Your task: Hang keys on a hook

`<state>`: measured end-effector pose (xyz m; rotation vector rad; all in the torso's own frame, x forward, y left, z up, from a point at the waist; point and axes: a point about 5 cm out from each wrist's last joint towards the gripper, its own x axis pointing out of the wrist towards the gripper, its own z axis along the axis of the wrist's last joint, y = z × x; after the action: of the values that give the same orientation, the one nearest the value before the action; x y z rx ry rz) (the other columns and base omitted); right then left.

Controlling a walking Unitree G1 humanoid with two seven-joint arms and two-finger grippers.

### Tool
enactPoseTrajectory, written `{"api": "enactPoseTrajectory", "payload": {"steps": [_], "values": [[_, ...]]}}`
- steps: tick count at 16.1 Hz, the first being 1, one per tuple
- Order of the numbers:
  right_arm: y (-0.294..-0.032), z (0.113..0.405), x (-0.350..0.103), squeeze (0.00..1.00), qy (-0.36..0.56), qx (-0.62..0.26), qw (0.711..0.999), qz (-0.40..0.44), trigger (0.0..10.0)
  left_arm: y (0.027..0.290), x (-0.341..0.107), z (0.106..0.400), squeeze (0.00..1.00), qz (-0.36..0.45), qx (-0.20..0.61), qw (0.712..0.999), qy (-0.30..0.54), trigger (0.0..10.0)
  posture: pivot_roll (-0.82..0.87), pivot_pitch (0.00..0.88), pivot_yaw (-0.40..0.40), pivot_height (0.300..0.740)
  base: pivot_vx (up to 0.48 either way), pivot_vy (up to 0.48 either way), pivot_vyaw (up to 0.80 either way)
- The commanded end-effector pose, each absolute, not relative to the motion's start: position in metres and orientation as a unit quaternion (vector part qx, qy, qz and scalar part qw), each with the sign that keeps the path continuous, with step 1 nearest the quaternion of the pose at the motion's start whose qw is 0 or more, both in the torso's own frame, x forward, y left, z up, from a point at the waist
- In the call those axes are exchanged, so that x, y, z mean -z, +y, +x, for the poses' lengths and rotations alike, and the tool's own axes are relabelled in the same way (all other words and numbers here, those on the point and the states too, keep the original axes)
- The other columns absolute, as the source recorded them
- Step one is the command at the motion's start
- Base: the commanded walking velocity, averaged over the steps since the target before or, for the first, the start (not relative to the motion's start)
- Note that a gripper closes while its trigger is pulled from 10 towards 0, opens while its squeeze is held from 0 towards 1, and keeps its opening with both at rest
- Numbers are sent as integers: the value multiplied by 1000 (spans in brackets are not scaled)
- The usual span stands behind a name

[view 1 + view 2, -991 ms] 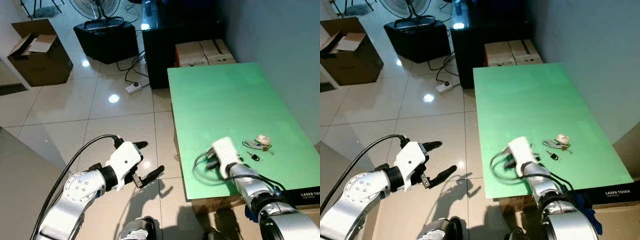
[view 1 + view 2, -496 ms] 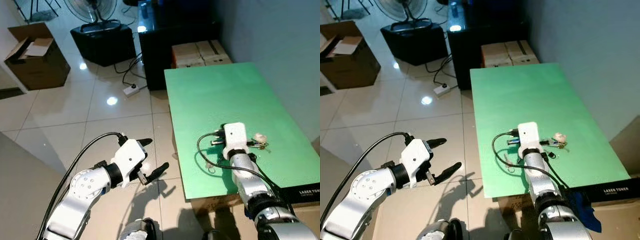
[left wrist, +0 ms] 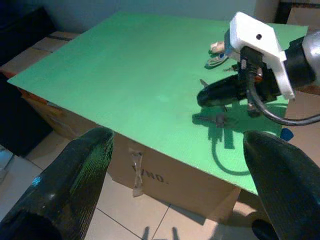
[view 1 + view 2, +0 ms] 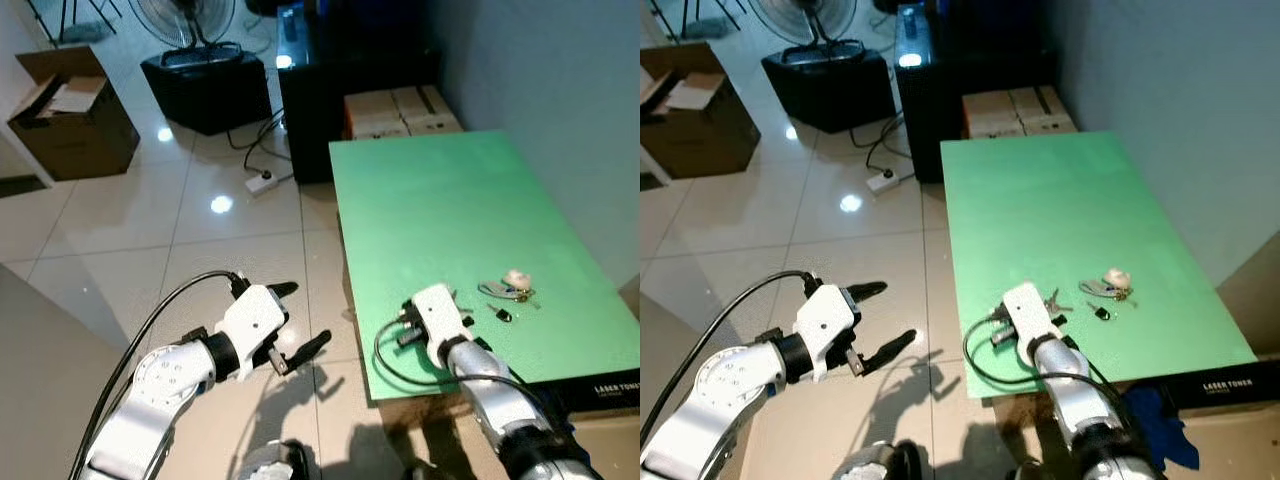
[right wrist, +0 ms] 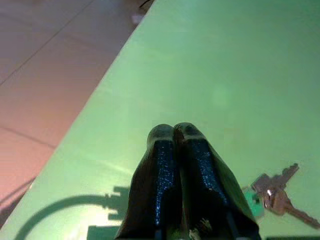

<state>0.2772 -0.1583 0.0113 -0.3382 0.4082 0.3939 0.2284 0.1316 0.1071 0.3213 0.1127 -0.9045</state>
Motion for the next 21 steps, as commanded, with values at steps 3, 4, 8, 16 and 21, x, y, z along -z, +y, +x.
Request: {"api": "enactPoseTrajectory", "payload": {"steps": [3,4,8,16,21], "values": [[-144,264,-12,1000,267,-232,920,-171,10000,134,-107,234,0,157,425,890,54,10000,19,58,71,740,0,0,0],[-141,262,-13,1000,276,-244,912,-180,10000,134,-107,234,0,156,425,890,53,10000,19,58,71,740,0,0,0],[-144,254,-12,1000,338,-267,877,-213,10000,132,-105,233,0,139,441,884,64,10000,20,66,68,740,0,0,0],[-160,271,-16,0,340,-214,879,-257,10000,124,-106,234,0,135,457,877,63,10000,19,77,81,740,0,0,0],[-168,273,-6,0,372,-218,869,-242,10000,126,-106,233,0,138,460,875,65,10000,25,68,86,740,0,0,0]]}}
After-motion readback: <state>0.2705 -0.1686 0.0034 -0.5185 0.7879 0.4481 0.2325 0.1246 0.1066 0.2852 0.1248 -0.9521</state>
